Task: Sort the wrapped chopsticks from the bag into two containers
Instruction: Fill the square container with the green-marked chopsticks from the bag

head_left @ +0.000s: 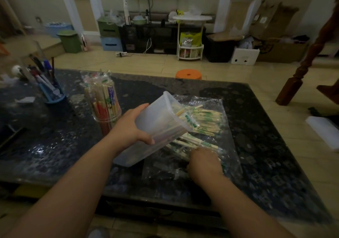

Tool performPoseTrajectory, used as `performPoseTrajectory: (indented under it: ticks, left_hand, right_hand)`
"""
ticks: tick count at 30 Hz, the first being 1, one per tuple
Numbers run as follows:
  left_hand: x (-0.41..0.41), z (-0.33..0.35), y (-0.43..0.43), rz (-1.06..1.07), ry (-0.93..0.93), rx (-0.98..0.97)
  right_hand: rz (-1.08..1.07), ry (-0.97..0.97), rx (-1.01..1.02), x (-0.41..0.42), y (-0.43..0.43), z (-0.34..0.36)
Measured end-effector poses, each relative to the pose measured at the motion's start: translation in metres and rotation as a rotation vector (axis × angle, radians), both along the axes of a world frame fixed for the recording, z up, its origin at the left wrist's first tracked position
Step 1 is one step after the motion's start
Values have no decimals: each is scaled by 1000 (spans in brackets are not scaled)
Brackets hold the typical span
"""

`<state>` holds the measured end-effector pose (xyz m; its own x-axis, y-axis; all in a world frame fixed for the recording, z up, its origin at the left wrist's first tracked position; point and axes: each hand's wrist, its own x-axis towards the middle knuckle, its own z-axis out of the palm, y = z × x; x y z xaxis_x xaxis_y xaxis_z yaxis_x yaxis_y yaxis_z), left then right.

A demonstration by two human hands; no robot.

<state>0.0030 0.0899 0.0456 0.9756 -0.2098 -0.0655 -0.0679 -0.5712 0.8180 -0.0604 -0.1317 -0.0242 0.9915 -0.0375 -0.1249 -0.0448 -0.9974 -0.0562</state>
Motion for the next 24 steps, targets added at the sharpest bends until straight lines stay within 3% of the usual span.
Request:
performPoseTrajectory:
  ticks: [6, 17, 21, 24]
  left_hand:
    - [1, -1, 0, 2, 9, -9]
    - [-1, 1, -1, 8, 13, -5]
    - [1, -2, -1, 23, -7, -27]
    - [1, -2, 0, 29, -15, -25]
  right_hand:
    - [-57, -25, -3, -3, 3, 15]
    - [230, 142, -47, -9, -18, 68]
    - [320, 27, 90, -14, -21, 85]
    - [352, -227, 53, -14, -22, 88]
